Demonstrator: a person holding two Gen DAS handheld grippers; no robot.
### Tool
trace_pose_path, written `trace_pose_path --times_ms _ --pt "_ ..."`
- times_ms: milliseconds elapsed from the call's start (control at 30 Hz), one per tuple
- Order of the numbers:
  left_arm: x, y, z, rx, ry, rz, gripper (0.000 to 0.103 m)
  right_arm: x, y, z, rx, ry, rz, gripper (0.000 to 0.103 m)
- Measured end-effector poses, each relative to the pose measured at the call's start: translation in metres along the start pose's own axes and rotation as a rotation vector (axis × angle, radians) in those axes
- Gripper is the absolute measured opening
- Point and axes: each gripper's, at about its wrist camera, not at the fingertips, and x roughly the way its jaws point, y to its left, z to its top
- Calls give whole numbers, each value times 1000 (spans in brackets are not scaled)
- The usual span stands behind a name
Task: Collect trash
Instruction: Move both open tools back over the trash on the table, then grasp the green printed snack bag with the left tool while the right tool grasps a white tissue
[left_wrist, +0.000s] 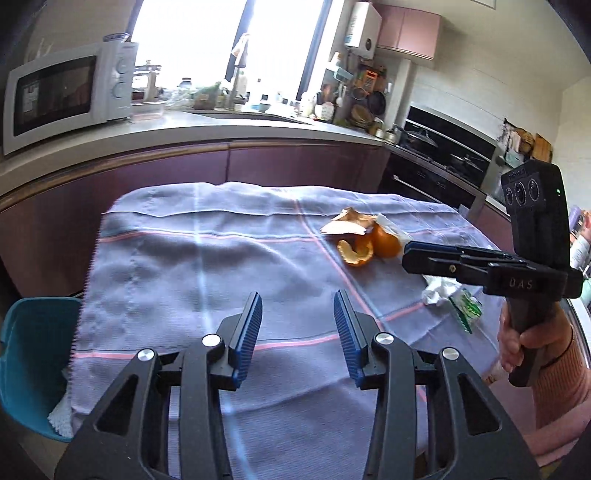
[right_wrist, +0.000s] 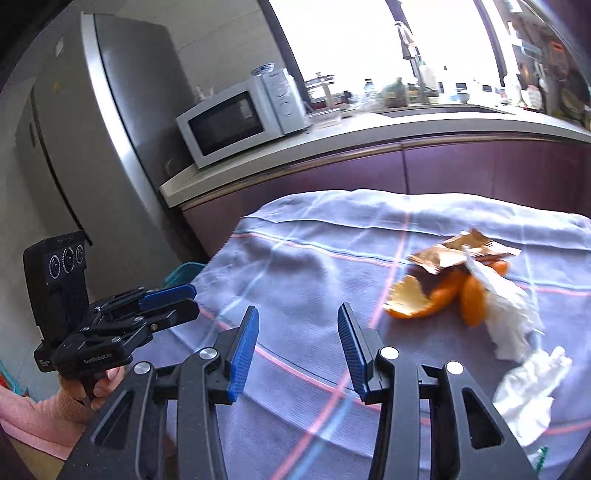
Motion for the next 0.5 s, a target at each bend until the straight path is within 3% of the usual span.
trace_pose_path --times_ms 267,500 --pt "55 -92 -14 151 123 -199 42 -44 -76 -22 126 -41 -181 42" --pt "94 -142 -25 199 225 -319 43 -52 -110 -39 195 -29 -232 48"
